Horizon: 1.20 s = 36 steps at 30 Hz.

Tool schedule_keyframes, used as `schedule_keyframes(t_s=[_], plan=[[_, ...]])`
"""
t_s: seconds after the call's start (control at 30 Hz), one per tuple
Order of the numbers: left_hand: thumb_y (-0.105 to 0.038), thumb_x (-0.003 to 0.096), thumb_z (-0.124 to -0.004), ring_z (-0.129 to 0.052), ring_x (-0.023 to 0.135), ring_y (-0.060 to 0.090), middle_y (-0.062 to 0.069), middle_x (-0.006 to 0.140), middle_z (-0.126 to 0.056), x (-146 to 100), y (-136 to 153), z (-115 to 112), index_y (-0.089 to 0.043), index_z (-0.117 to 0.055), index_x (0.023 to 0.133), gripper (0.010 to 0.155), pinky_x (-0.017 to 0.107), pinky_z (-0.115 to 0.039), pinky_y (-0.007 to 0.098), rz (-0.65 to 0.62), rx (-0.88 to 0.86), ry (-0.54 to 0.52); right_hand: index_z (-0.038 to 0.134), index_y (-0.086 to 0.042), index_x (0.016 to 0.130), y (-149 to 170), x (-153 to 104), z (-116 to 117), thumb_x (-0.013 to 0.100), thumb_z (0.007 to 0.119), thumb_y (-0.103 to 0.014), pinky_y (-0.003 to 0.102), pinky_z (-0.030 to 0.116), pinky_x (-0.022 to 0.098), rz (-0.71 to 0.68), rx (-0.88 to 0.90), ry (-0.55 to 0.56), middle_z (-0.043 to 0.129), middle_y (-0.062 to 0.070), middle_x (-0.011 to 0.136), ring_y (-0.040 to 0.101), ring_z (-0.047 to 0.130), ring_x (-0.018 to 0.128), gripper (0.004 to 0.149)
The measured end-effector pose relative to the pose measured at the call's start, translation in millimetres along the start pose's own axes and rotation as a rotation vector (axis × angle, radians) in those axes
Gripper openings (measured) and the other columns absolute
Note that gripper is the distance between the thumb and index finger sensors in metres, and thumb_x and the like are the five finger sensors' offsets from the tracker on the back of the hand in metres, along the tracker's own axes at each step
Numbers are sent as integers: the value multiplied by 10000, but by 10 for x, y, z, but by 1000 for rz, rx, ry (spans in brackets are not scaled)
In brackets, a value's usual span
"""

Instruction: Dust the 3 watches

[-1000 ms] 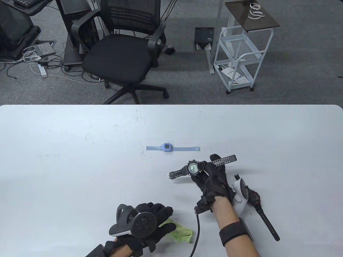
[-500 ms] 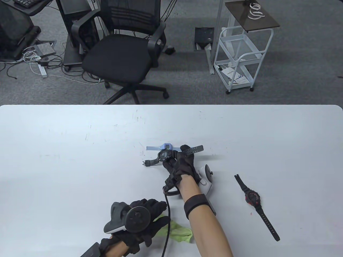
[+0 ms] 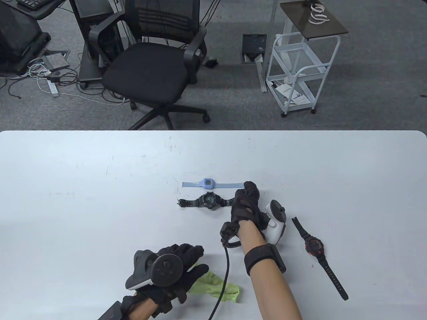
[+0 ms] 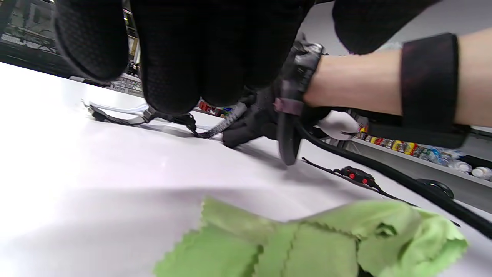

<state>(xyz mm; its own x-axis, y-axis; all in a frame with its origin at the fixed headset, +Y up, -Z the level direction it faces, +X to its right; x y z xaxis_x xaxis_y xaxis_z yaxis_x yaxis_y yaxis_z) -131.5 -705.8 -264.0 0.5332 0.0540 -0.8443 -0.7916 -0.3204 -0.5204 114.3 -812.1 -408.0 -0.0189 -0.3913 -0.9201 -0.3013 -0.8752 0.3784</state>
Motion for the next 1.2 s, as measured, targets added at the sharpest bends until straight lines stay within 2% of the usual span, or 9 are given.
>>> schedule_keyframes(t_s=[0.17,0.23,0.53,0.67,0.87,1.03,1.07,1.13,1.2], plan=[[-521,526,-726,-970,751,412,162,917,-911,-13,131,78,-116,-807,998,627,585,-748,677,46,-26,-33,19,-296,1147,-244,-203,-264,715,531,-383,634,208,751,-88,-92,17,-107,109,1148,418,6,1068,676],[-493,528,-739,-972,750,408,157,915,-914,-11,170,79,-120,-809,996,602,585,-749,677,59,-39,-32,31,-286,1151,-385,-328,-354,716,529,-395,638,204,749,-147,-67,-34,-101,115,1150,418,-4,1070,670],[-409,518,-802,-981,755,380,126,906,-925,19,191,15,-149,-819,981,531,590,-757,665,80,-6,6,206,-226,1185,-907,-1042,-730,723,551,-442,660,364,751,-373,31,-311,188,163,1204,457,293,1094,616],[-412,504,-846,-991,742,368,108,881,-943,34,168,-29,-161,-847,955,517,589,-764,658,85,0,19,263,-217,1192,-1158,-1346,-861,723,560,-463,660,411,747,-479,13,-367,279,162,1207,451,385,1089,608],[-431,487,-895,-1019,669,341,86,805,-983,163,25,-279,-177,-917,875,464,563,-795,626,73,64,126,276,-213,1193,-1217,-1446,-857,722,563,-472,666,426,741,-520,33,-404,313,164,1206,454,426,1080,609],[-465,490,-887,-1018,690,353,91,818,-990,302,-116,-584,-177,-959,851,467,572,-790,627,121,267,287,275,-213,1193,-1235,-1483,-821,722,564,-473,667,429,740,-538,16,-424,318,164,1205,457,432,1078,611],[-472,485,-894,-1016,696,361,101,827,-989,310,-144,-649,-165,-958,859,487,571,-790,632,127,298,312,273,-212,1193,-1238,-1491,-820,722,565,-473,666,429,741,-543,8,-426,321,162,1205,456,434,1077,613],[-513,468,-911,-1009,703,373,125,834,-980,308,-224,-651,-138,-947,866,547,574,-783,645,128,333,285,268,-213,1193,-1241,-1499,-818,722,566,-475,666,431,740,-543,7,-430,319,161,1206,454,436,1078,616],[-594,428,-937,-986,732,390,153,868,-945,282,-281,-703,-105,-903,905,683,583,-771,663,153,374,312,269,-214,1193,-1243,-1505,-818,721,568,-475,666,433,740,-548,10,-433,322,163,1205,454,441,1077,617]])
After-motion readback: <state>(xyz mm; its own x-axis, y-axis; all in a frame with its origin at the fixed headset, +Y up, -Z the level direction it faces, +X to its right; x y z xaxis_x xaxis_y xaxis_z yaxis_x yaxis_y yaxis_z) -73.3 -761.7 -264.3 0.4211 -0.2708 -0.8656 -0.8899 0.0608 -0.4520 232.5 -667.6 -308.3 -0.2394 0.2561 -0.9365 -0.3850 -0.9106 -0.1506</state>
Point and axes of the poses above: the tracker on the back of each hand, its own y axis roughly to the little-finger side, its own x axis roughly from the wrist to the fingertips, z = x × y, the point moved 4 cm from there along x, roughly from the wrist to the fingertips
